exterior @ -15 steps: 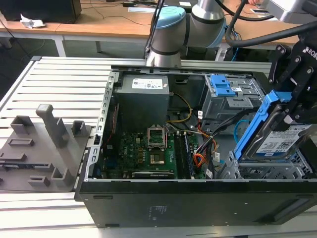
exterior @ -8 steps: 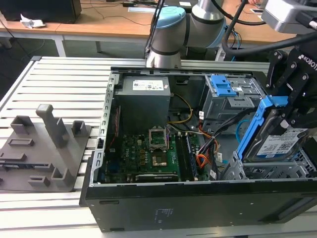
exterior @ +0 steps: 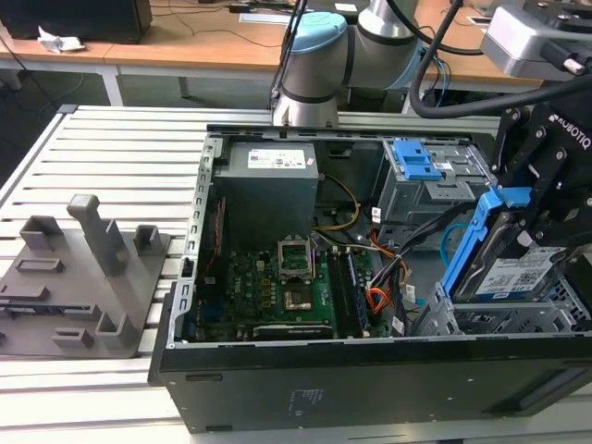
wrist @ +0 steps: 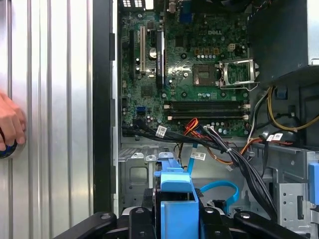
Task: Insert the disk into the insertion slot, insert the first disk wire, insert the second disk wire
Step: 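Insert the disk into the insertion slot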
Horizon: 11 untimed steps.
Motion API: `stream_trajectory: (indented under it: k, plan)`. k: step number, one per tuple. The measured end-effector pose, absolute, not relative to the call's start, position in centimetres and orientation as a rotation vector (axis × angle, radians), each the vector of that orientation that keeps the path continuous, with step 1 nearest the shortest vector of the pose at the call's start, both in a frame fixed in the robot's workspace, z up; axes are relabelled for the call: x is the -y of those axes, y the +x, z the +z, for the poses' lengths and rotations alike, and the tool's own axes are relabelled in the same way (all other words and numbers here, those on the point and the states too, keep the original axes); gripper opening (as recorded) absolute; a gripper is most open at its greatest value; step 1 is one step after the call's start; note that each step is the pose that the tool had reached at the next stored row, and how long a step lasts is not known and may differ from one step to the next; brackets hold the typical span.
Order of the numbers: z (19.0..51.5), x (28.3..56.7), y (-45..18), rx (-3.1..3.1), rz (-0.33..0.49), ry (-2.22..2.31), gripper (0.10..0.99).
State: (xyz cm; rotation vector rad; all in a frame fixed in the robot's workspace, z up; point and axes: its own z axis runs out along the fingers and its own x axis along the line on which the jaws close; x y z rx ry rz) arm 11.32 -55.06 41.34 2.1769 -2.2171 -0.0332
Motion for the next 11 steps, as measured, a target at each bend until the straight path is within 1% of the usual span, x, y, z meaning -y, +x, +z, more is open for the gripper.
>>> stream_trajectory:
  k: [2,3,8,10,11]
  plan:
    - [41.34,55.06,11.31,2.217,-0.033,2.177,0.376]
    - [41.33,55.06,11.31,2.217,-0.033,2.177,0.439]
    - [41.30,55.06,11.32,2.217,-0.033,2.177,0.439]
    - [41.30,55.06,11.32,2.217,-0.032,2.177,0.424]
    - [41.29,55.06,11.32,2.217,-0.033,2.177,0.357]
